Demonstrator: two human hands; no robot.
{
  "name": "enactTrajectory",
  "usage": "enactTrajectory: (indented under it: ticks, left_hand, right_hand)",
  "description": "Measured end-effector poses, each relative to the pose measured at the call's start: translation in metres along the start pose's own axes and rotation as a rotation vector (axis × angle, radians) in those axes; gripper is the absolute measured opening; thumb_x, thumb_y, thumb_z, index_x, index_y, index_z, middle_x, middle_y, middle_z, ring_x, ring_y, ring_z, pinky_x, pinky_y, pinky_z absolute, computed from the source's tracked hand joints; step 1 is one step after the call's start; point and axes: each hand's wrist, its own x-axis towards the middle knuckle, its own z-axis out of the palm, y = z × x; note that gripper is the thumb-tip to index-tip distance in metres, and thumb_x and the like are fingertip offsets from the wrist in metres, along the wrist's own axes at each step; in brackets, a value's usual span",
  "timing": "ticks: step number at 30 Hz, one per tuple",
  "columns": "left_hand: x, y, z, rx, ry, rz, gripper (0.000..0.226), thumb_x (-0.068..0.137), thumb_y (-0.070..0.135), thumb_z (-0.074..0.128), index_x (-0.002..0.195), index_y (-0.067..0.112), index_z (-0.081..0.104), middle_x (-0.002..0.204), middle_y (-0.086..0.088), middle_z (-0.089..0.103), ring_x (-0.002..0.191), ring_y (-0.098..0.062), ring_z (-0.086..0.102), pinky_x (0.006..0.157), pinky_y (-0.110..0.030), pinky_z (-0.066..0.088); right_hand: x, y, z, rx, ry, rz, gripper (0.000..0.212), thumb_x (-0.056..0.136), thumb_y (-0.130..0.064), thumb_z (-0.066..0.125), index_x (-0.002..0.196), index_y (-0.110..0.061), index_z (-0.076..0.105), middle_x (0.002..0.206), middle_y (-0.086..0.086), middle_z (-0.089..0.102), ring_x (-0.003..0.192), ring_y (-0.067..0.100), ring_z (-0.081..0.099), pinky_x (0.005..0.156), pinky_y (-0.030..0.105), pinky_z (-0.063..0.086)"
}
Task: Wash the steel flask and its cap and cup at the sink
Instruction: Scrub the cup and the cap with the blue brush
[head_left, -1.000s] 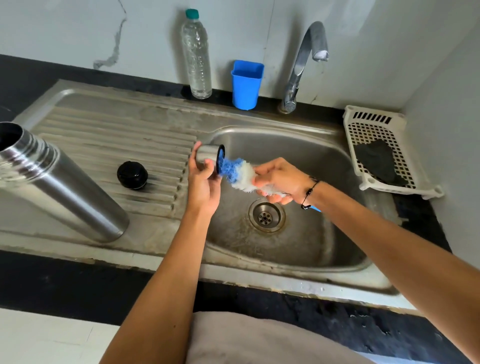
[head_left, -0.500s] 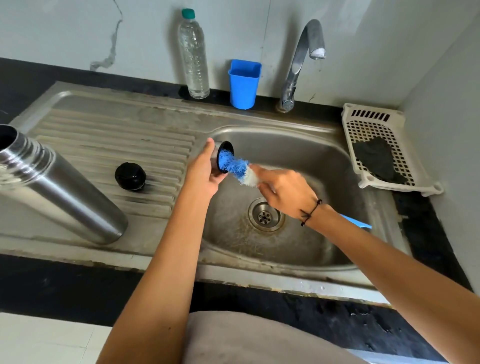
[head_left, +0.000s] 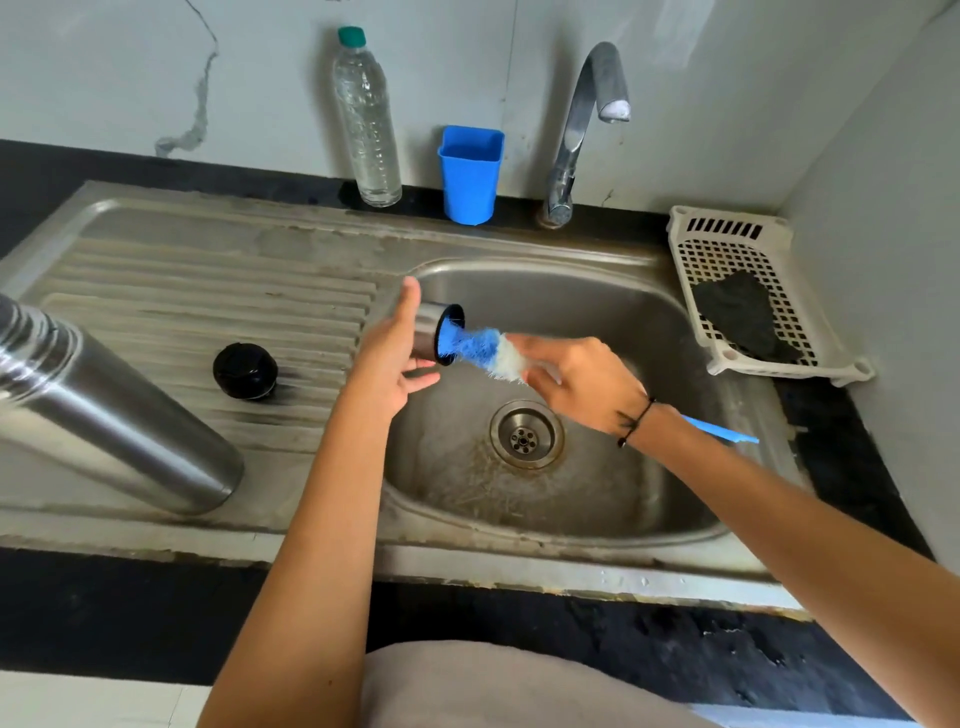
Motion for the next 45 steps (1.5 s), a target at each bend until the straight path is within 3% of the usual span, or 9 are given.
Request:
enactTrajectory:
  ticks: [3, 7, 11, 17, 21, 29, 35, 39, 45]
  left_hand:
    - [0.004, -0.006, 0.006, -0.099, 0.001, 0.055, 0.033, 0.090, 0.039, 0.061, 0.109, 0.013, 0.056, 0.099, -0.006, 0.066, 0.092, -0.019, 0.065, 0.074, -0.033, 0.056]
    - [0.004, -0.019, 0.008, -0.484, -0.218, 0.133, 0.004, 0.092, 0.016, 0.056, 0.090, 0.012, 0.056, 0.089, -0.006, 0.062, 0.089, -0.021, 0.062, 0.081, -0.035, 0.052]
    - [-0.006, -0.027, 0.020, -0.669, -0.378, 0.243, 0.009, 0.083, 0.029, 0.058, 0.083, 0.021, 0.053, 0.105, -0.007, 0.057, 0.106, -0.025, 0.054, 0.083, -0.037, 0.042]
    - [-0.001, -0.013, 0.001, -0.318, -0.147, 0.035, 0.056, 0.089, 0.070, 0.034, 0.120, 0.027, 0.050, 0.129, -0.012, 0.053, 0.114, -0.031, 0.052, 0.096, -0.053, 0.044]
    - [-0.004, -0.007, 0.008, -0.144, -0.064, 0.046, 0.040, 0.086, 0.049, 0.062, 0.108, 0.016, 0.055, 0.103, -0.007, 0.064, 0.099, -0.024, 0.064, 0.084, -0.045, 0.055]
    - [-0.010, -0.022, 0.012, -0.652, -0.347, 0.136, 0.038, 0.081, 0.044, 0.057, 0.105, 0.014, 0.057, 0.102, -0.009, 0.065, 0.095, -0.022, 0.061, 0.086, -0.036, 0.046]
    - [0.002, -0.014, -0.012, -0.213, -0.089, -0.003, 0.075, 0.086, 0.074, 0.032, 0.130, 0.015, 0.045, 0.117, -0.009, 0.057, 0.105, -0.026, 0.056, 0.082, -0.045, 0.046]
    - [-0.003, -0.009, -0.002, 0.151, 0.017, 0.087, 0.044, 0.086, 0.057, 0.057, 0.105, 0.018, 0.058, 0.100, -0.005, 0.066, 0.092, -0.020, 0.065, 0.076, -0.037, 0.056]
    - [-0.007, -0.019, 0.012, -0.501, -0.100, 0.135, 0.018, 0.090, 0.034, 0.060, 0.085, 0.016, 0.060, 0.083, -0.001, 0.066, 0.087, -0.016, 0.063, 0.080, -0.030, 0.051]
  right_hand:
    - [0.000, -0.005, 0.006, -0.104, -0.019, -0.084, 0.043, 0.087, -0.019, 0.048, 0.128, -0.016, 0.058, 0.086, 0.009, 0.071, 0.074, 0.035, 0.066, 0.059, 0.039, 0.053]
    - [0.008, -0.009, -0.007, 0.879, -0.313, 0.455, 0.025, 0.090, -0.003, 0.052, 0.087, -0.019, 0.071, 0.058, 0.007, 0.053, 0.038, 0.018, 0.045, 0.033, 0.018, 0.030]
    - [0.002, 0.003, -0.014, 1.282, -0.477, 0.573, 0.017, 0.092, -0.007, 0.044, 0.103, -0.007, 0.056, 0.056, 0.002, 0.045, 0.033, 0.009, 0.033, 0.037, 0.013, 0.011]
    - [-0.001, 0.011, -0.013, 0.620, -0.148, 0.365, 0.030, 0.091, -0.007, 0.057, 0.120, -0.014, 0.064, 0.061, -0.017, 0.060, 0.041, 0.002, 0.049, 0.043, 0.016, 0.041]
    - [-0.003, 0.007, -0.001, -0.026, 0.008, -0.049, 0.040, 0.087, -0.014, 0.059, 0.126, -0.017, 0.060, 0.091, 0.008, 0.074, 0.076, 0.030, 0.069, 0.069, 0.039, 0.056]
    - [0.001, -0.004, -0.011, 1.198, -0.391, 0.505, 0.019, 0.091, -0.003, 0.049, 0.097, -0.010, 0.066, 0.058, 0.008, 0.045, 0.034, 0.013, 0.033, 0.036, 0.011, 0.019]
    - [0.001, -0.001, -0.014, 0.462, -0.153, 0.270, 0.033, 0.091, -0.008, 0.059, 0.124, -0.010, 0.061, 0.079, -0.011, 0.070, 0.056, 0.010, 0.064, 0.052, 0.024, 0.051]
    - [-0.004, -0.002, 0.000, -0.115, 0.036, -0.168, 0.042, 0.085, -0.012, 0.058, 0.127, -0.016, 0.060, 0.090, 0.005, 0.074, 0.073, 0.033, 0.068, 0.060, 0.039, 0.055]
    - [0.005, -0.010, -0.008, 1.046, -0.369, 0.474, 0.024, 0.092, -0.001, 0.050, 0.096, -0.016, 0.069, 0.055, 0.004, 0.052, 0.033, 0.014, 0.039, 0.032, 0.014, 0.027]
